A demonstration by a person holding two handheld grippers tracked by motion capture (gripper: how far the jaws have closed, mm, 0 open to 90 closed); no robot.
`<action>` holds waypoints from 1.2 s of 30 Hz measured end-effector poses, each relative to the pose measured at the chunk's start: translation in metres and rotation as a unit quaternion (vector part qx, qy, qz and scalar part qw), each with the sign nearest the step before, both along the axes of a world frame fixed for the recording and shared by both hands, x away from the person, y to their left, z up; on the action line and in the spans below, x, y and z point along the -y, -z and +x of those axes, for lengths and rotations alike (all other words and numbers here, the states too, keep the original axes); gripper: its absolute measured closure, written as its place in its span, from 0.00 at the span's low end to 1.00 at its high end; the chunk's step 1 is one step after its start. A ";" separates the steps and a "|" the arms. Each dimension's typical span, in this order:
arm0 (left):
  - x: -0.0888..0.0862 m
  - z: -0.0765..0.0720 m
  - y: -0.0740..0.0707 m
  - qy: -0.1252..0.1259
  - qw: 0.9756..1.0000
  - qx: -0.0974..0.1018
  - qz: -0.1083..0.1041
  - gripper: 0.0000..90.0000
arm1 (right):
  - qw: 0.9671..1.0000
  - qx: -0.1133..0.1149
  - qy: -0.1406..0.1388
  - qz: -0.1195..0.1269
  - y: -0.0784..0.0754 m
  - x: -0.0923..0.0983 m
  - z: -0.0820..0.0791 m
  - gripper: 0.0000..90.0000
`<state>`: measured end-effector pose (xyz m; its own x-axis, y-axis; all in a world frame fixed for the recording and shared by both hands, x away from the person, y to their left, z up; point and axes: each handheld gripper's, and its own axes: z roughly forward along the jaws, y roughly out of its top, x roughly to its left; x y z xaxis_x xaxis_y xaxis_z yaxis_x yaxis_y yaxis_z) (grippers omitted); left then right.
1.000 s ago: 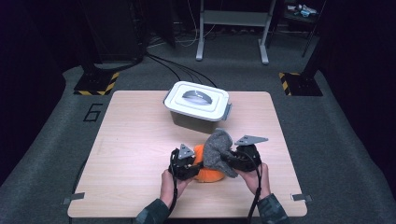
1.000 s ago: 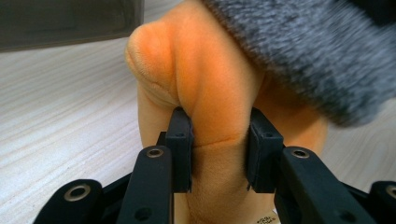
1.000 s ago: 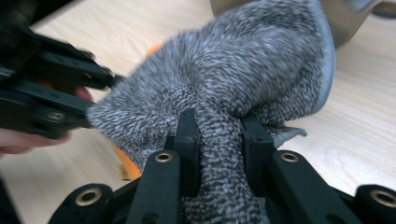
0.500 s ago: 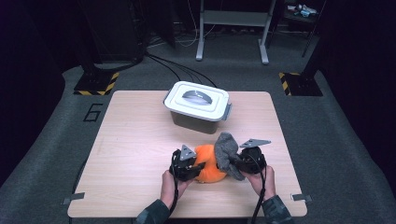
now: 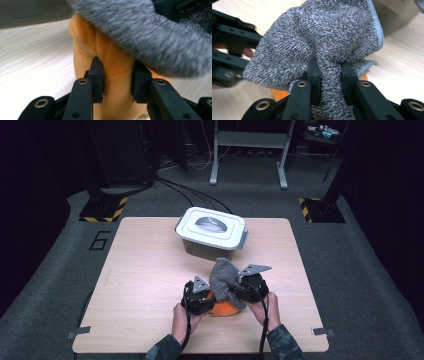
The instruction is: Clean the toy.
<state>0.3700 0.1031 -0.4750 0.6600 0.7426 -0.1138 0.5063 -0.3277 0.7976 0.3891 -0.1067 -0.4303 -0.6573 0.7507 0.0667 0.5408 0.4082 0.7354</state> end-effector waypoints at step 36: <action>-0.012 -0.003 0.003 0.012 0.999 -0.034 -0.016 0.78 | 0.999 0.021 0.031 0.013 0.004 0.009 -0.001 0.83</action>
